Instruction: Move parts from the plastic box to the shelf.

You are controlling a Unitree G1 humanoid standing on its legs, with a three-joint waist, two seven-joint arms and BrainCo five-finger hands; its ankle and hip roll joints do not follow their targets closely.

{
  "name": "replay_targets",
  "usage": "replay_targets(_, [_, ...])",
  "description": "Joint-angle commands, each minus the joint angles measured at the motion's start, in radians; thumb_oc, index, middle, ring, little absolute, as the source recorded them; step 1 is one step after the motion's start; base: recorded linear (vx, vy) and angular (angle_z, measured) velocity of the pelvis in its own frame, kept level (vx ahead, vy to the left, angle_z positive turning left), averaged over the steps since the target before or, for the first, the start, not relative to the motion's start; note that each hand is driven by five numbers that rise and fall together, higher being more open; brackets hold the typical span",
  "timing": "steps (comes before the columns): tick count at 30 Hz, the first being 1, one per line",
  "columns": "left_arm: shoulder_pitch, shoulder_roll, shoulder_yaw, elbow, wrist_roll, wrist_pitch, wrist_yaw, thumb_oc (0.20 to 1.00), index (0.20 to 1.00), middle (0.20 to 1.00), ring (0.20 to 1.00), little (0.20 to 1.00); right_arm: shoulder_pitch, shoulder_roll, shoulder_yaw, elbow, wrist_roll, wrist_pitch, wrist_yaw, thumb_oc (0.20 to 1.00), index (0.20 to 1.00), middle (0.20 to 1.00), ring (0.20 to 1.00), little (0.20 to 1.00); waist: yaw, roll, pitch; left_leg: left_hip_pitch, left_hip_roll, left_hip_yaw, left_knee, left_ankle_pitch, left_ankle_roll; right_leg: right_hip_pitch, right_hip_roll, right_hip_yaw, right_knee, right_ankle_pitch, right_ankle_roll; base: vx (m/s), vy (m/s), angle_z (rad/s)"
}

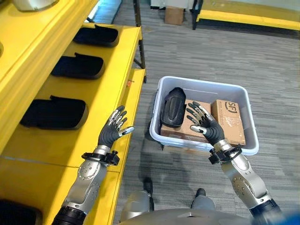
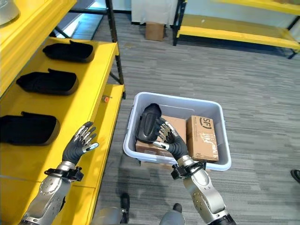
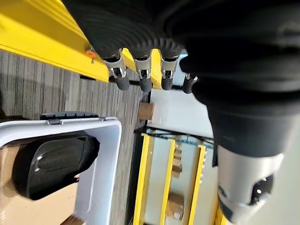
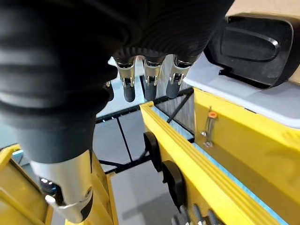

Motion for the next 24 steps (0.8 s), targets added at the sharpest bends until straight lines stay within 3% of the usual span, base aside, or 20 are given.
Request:
replay_targets(1, [-0.005, -0.006, 0.03, -0.056, 0.024, -0.051, 0.0, 1.0, 1.0, 1.0, 1.0, 1.0, -0.043, 0.002, 0.001, -0.031, -0.005, -0.048, 0.009, 1.0, 1.0, 1.0, 1.0, 1.0, -0.01, 0.038, -0.006, 0.039, 0.022, -0.065, -0.032, -0.042, -0.02, -0.043, 0.046, -0.051, -0.137, 0.021, 0.061, 0.17, -0.11, -0.31])
replay_targets(5, [-0.002, -0.016, 0.03, -0.054, 0.029, -0.052, -0.004, 1.0, 1.0, 1.0, 1.0, 1.0, -0.034, -0.003, -0.004, -0.049, -0.008, -0.048, 0.008, 1.0, 1.0, 1.0, 1.0, 1.0, -0.016, 0.021, 0.0, 0.074, 0.033, -0.062, -0.036, -0.056, -0.039, -0.031, 0.057, -0.041, -0.189, 0.042, 0.069, 0.13, -0.148, -0.06])
replay_targets(7, [-0.003, -0.037, 0.021, -0.049, 0.024, -0.051, -0.012, 1.0, 1.0, 1.0, 1.0, 1.0, -0.022, -0.012, -0.012, -0.05, 0.004, -0.049, 0.01, 1.0, 1.0, 1.0, 1.0, 1.0, -0.019, 0.006, -0.026, 0.088, 0.056, -0.082, -0.033, -0.063, -0.062, 0.01, 0.083, -0.028, -0.186, 0.023, 0.05, 0.19, -0.287, 0.3])
replay_targets(11, [0.015, -0.055, 0.02, -0.044, 0.014, -0.045, -0.021, 1.0, 1.0, 1.0, 1.0, 1.0, 0.009, -0.036, -0.034, -0.071, 0.024, -0.047, 0.021, 1.0, 1.0, 1.0, 1.0, 1.0, -0.028, 0.014, -0.051, 0.102, 0.11, -0.103, -0.018, -0.064, -0.093, 0.045, 0.115, -0.07, -0.162, -0.024, 0.02, 0.18, -0.262, 0.17])
replay_targets(16, [0.028, -0.058, 0.007, -0.048, 0.0, -0.031, -0.032, 1.0, 1.0, 1.0, 1.0, 1.0, 0.028, -0.052, -0.053, -0.07, 0.037, -0.052, 0.019, 1.0, 1.0, 1.0, 1.0, 1.0, -0.033, 0.022, -0.067, 0.112, 0.162, -0.11, -0.031, -0.036, -0.12, 0.06, 0.161, -0.078, -0.15, -0.077, -0.008, 0.1, -0.163, 0.04])
replay_targets(24, [0.03, -0.053, 0.0, -0.043, -0.007, -0.027, -0.034, 1.0, 1.0, 1.0, 1.0, 1.0, 0.043, -0.068, -0.068, -0.076, 0.051, -0.058, 0.02, 1.0, 1.0, 1.0, 1.0, 1.0, -0.043, 0.039, -0.063, 0.107, 0.206, -0.127, -0.004, 0.025, -0.145, 0.052, 0.199, -0.072, -0.082, -0.146, -0.047, 0.08, -0.099, 0.06])
